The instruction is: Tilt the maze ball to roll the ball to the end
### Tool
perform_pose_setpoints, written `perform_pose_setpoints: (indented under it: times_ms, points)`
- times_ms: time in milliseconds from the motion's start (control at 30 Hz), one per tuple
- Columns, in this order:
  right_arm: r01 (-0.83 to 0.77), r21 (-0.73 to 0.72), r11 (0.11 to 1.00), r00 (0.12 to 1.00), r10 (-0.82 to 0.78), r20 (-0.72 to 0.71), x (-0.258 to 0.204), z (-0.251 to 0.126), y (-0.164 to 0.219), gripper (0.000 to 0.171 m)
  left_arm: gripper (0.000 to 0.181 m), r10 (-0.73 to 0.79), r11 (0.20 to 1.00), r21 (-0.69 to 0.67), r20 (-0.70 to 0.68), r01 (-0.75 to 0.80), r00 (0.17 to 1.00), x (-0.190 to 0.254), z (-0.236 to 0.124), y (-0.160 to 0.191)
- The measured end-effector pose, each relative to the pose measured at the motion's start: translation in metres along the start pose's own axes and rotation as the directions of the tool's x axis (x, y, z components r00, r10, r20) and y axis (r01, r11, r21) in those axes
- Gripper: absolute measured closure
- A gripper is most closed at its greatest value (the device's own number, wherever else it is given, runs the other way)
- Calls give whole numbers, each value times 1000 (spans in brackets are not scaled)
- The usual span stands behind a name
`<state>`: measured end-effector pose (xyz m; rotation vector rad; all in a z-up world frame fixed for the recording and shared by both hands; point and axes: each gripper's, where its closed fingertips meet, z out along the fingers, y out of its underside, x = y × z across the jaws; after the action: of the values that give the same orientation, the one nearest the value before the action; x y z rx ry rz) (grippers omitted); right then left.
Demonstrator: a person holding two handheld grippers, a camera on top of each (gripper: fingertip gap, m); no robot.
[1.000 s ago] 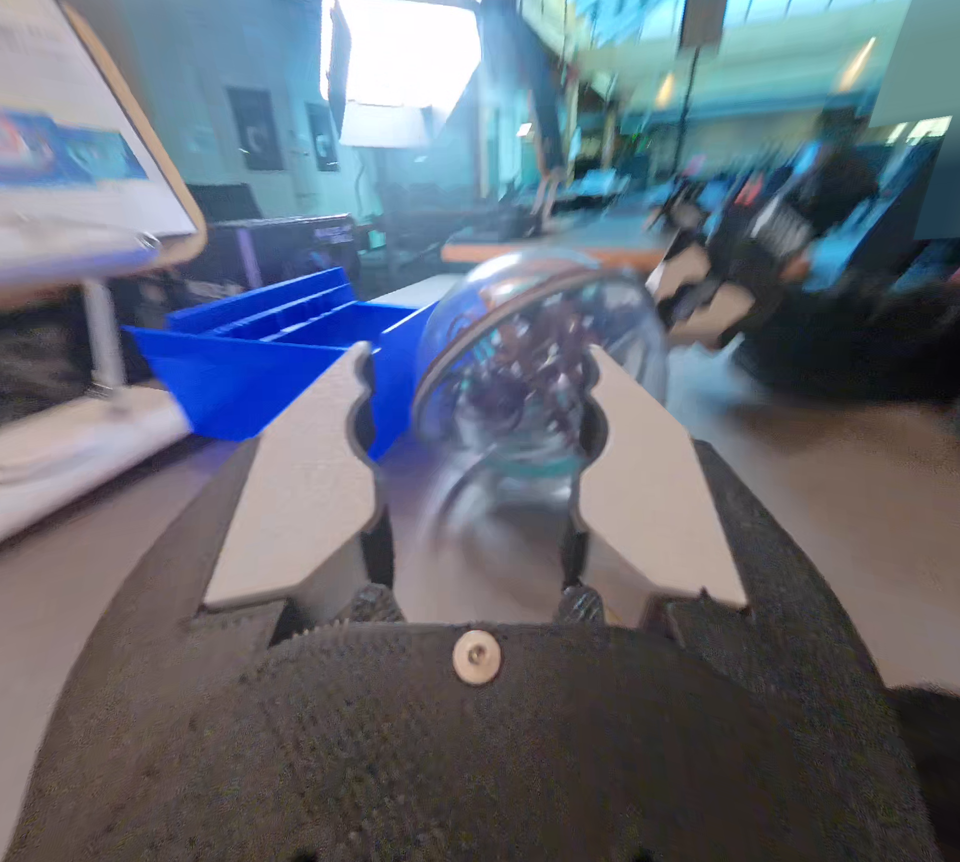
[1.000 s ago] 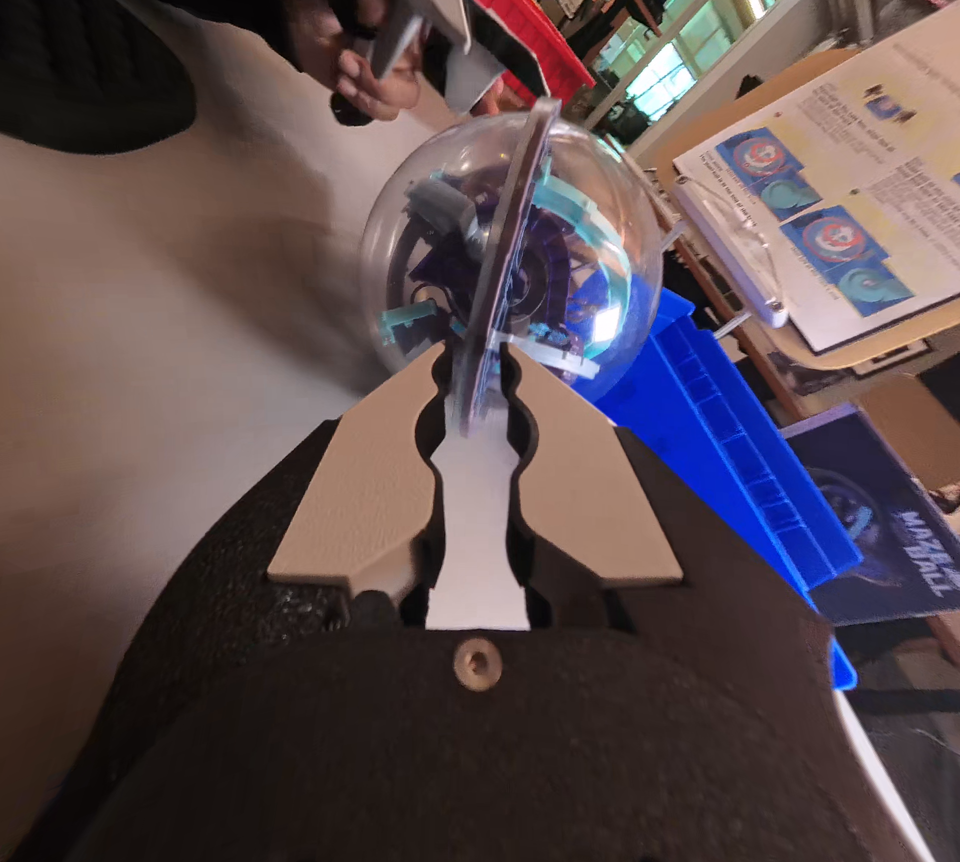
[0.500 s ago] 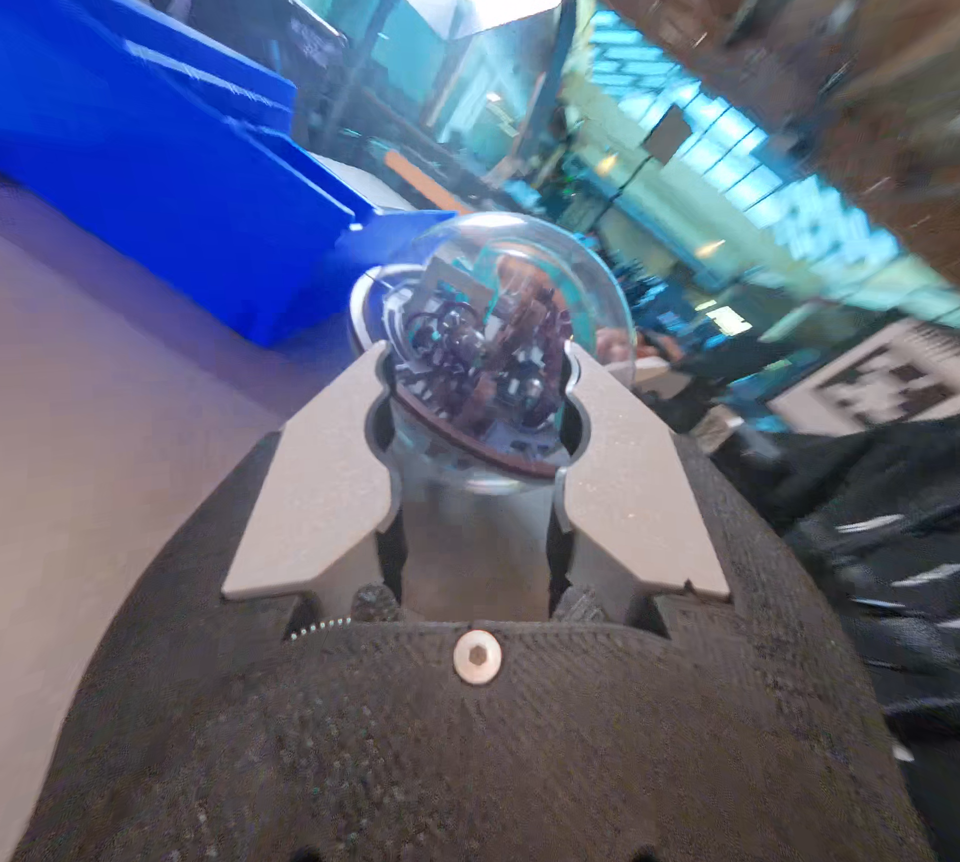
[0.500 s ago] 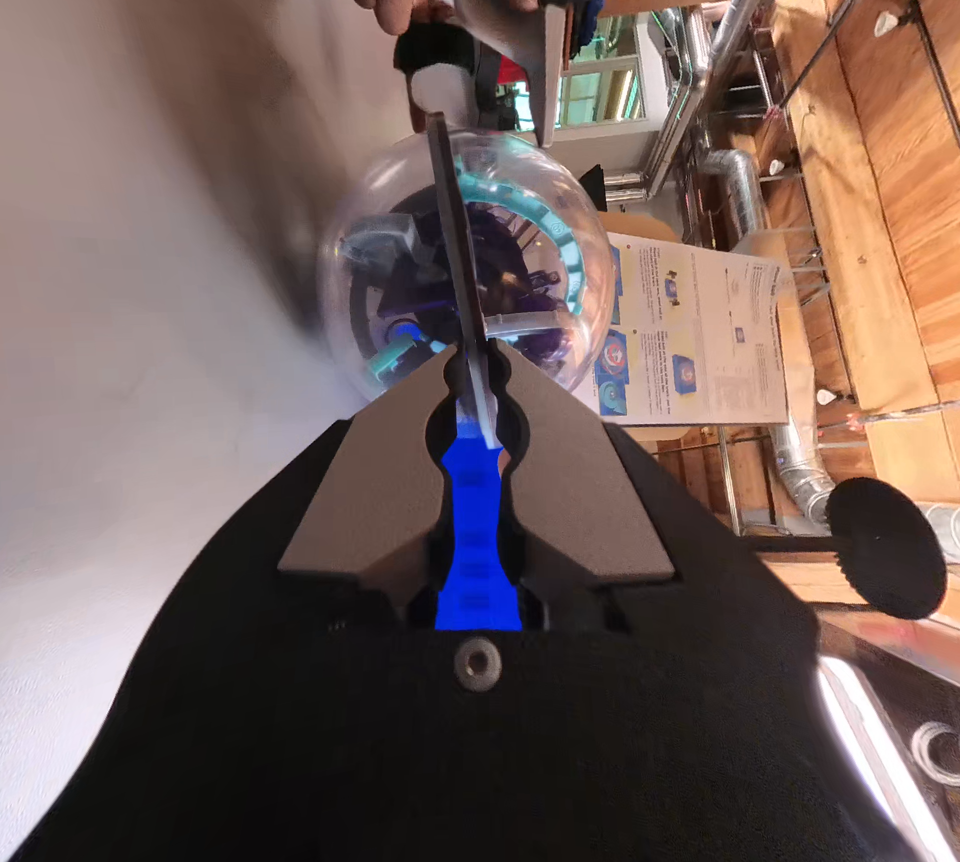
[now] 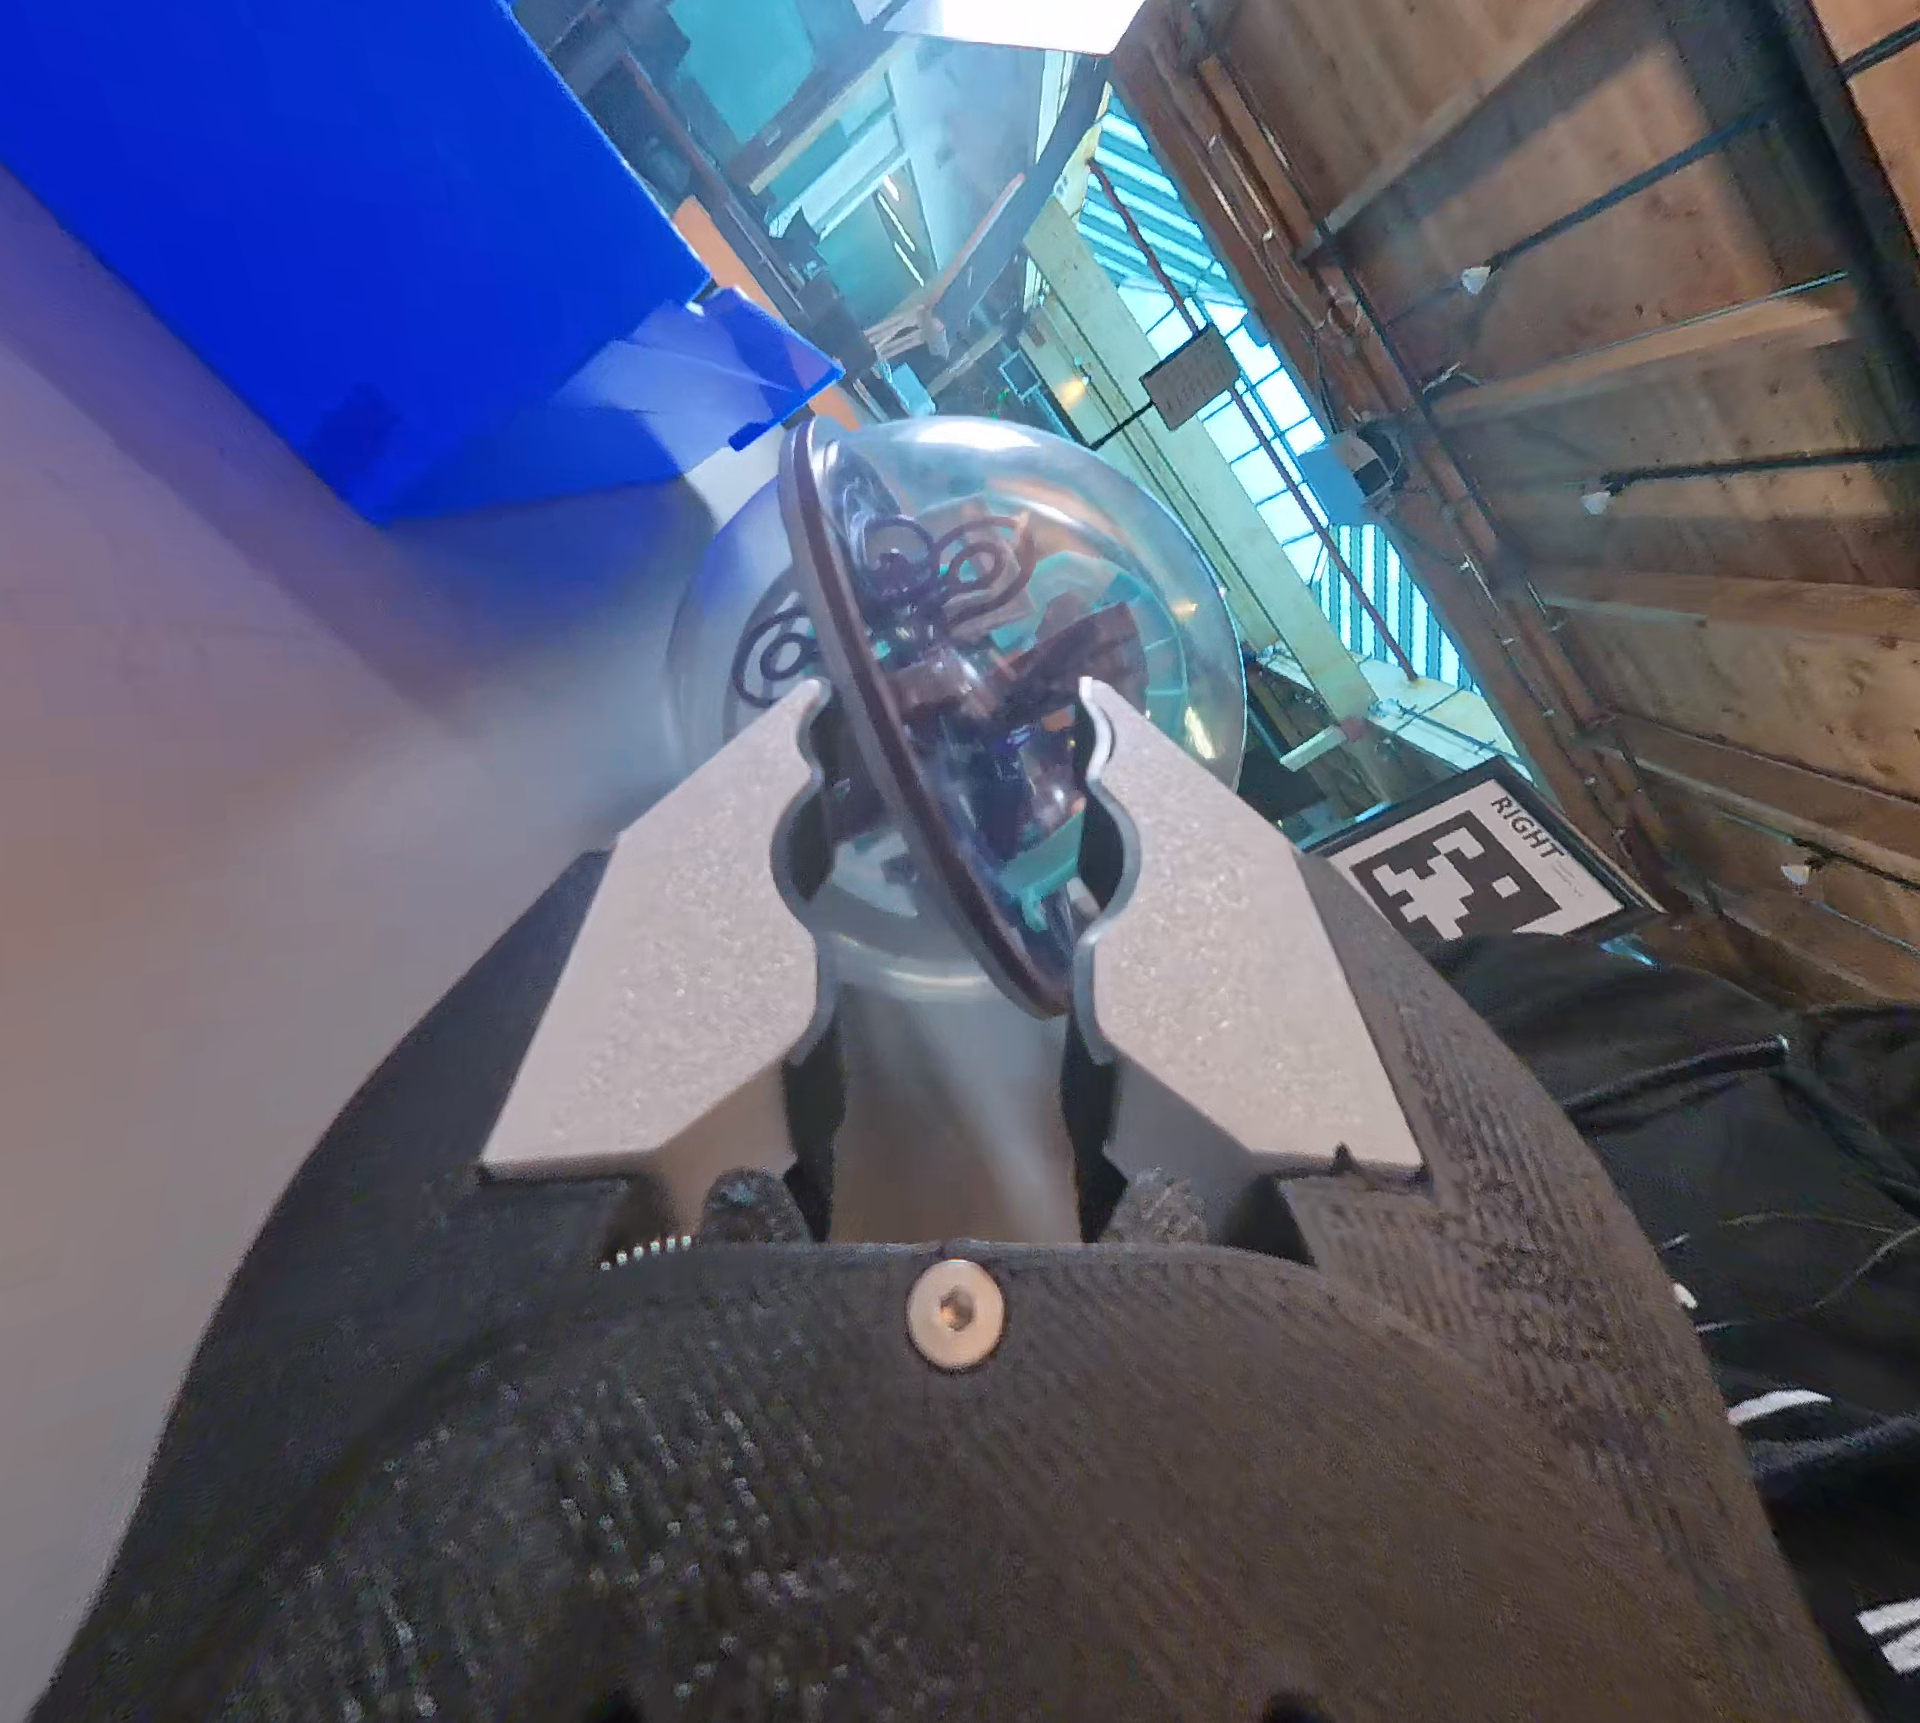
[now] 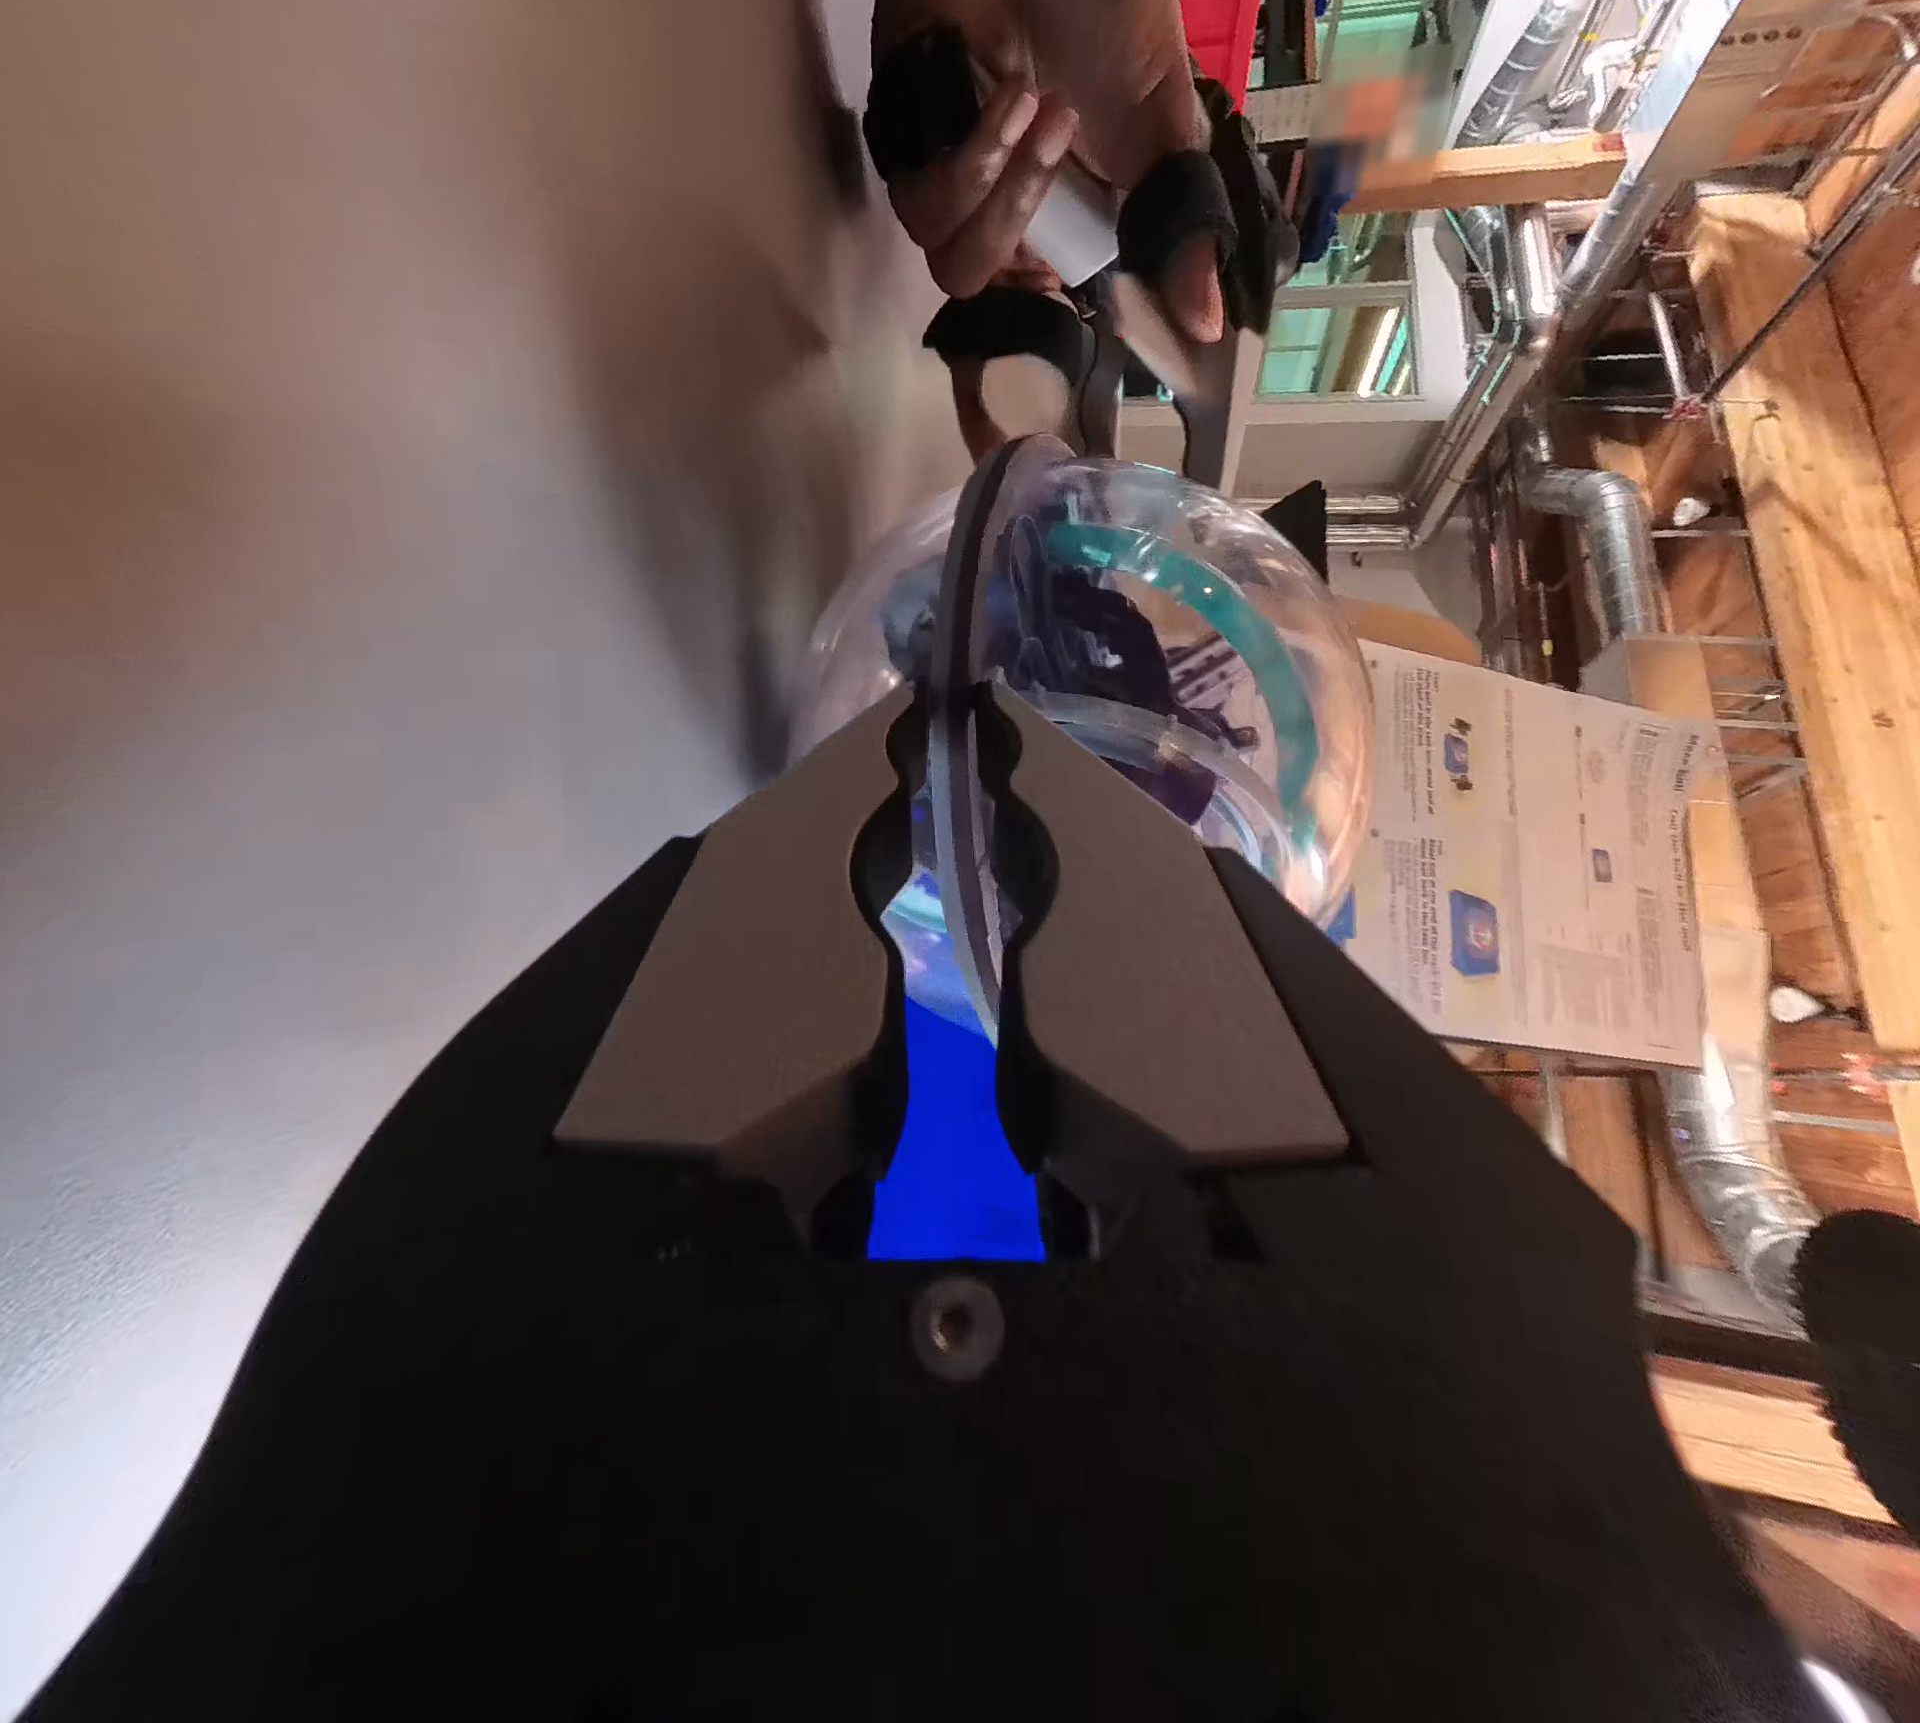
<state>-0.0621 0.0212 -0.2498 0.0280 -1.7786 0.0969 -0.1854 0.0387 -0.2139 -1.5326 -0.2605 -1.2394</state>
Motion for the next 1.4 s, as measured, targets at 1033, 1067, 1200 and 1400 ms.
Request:
perform_pose_setpoints:
  times_ms: [1033,1067,1200,1400]
  points:
    - [-976,-99,-192,-216,899,382,22,-19,65,103,144,85,996,-27,17,-85,996,0,-7,-3]
    - [-975,-89,-204,-223,900,376,24,-20,68,111,137,85,996,18,-10,-85,996,5,-10,-11]
    - [-966,-84,-243,-256,898,358,27,-22,75,131,134,165,982,-95,0,-164,986,9,-1,8]
    - [-944,-78,-322,-329,879,346,30,-24,83,158,176,145,986,-76,-16,-146,989,9,-2,9]
